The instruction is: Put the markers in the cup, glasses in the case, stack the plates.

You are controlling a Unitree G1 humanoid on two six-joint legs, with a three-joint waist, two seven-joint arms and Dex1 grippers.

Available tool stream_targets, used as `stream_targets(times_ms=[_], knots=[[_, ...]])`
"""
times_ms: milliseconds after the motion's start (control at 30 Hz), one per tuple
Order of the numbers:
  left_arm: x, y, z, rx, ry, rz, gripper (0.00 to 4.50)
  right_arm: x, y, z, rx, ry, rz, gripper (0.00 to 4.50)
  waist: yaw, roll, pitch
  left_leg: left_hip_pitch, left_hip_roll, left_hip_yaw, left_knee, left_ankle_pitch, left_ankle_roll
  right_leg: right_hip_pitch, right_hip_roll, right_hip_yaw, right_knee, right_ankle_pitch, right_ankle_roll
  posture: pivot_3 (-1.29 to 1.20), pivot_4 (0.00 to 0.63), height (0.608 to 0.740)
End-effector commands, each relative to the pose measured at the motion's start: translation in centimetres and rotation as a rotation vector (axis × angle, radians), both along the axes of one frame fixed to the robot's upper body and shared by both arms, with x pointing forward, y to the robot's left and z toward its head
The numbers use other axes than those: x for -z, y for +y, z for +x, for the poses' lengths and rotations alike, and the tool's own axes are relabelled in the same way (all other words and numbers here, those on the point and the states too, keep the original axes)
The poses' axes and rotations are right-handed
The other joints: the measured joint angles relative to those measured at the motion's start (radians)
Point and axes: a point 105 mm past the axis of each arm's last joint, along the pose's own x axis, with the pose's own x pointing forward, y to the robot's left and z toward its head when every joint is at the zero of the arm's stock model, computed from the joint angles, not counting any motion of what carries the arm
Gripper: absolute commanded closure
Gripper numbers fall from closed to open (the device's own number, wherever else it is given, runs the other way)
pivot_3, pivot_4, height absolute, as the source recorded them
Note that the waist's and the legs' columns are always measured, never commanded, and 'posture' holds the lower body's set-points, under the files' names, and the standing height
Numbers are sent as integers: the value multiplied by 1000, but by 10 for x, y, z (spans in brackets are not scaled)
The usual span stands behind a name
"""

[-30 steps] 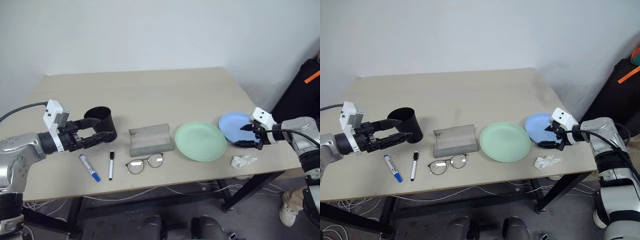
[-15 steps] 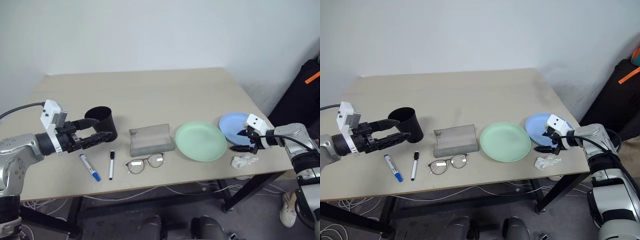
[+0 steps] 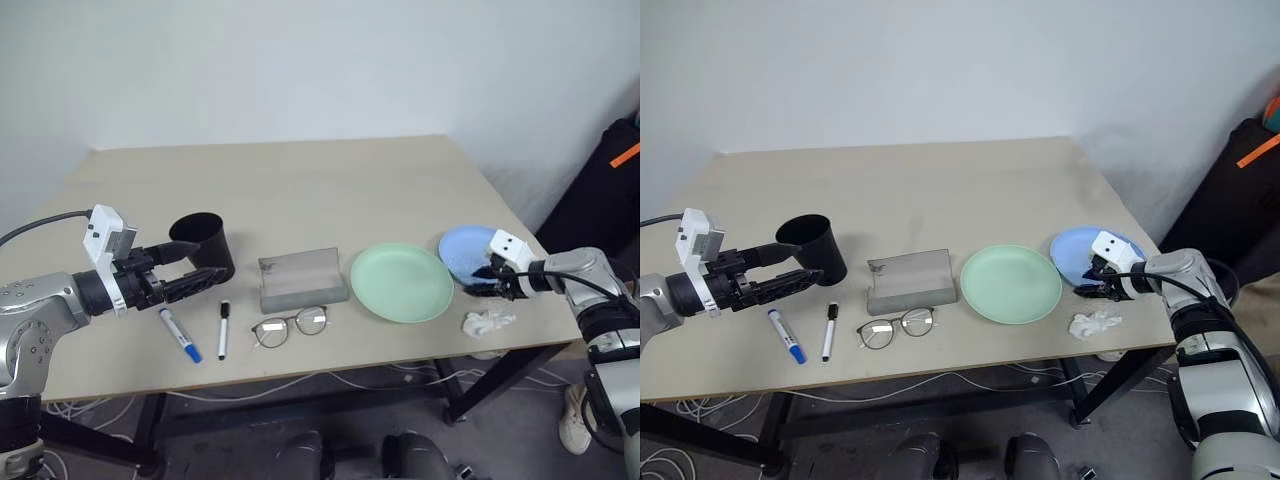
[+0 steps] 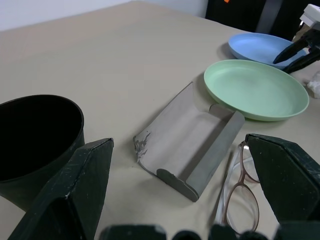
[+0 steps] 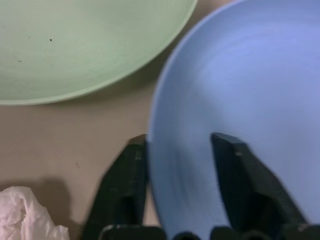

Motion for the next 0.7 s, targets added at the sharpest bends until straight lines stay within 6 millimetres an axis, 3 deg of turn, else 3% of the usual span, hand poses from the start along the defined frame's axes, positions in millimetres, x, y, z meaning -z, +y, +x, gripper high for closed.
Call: stream_targets(times_ms=[33,100,133,433,567,633,700], knots=[[-14,-1,-1,7,-62,5,0,-18,-1,9,-5,-60,-15,3720,0,0,0,0,0,0,0,0,0,0,0,0,0,0,0,0,0,701],[-14,-1,-1,6,-63,5,0,-19,-2,10,0,-65,-19,4419,0,0,0,0,0,0,0,0,0,0,0,0,0,0,0,0,0,701],[-15,-1,0,6,-64,4,0,-20,-3,11,3,-69,-23,4464,-1,0,0,0,1,0,1,0,0,1,0,0,0,0,0,0,0,701],[-14,-1,2,5,-66,4,0,-39,-12,23,41,-150,-47,4464,0,4,1,-2,10,6,3,0,0,0,0,-6,-1,0,0,0,0,701],[-14,-1,3,4,-67,3,0,-53,-1,27,-17,-192,-39,4464,0,3,1,-3,13,11,-1,0,0,-4,1,-1,6,0,0,0,0,701],[-14,-1,3,4,-68,3,0,-60,10,27,-79,-214,-36,4464,0,1,1,0,13,23,-2,0,0,-9,0,11,21,-1,-1,0,0,701],[-14,0,3,4,-68,3,0,-68,22,26,-158,-242,-46,4464,0,4,2,2,13,33,-2,1,-2,-18,-1,19,31,-8,-11,0,0,701]])
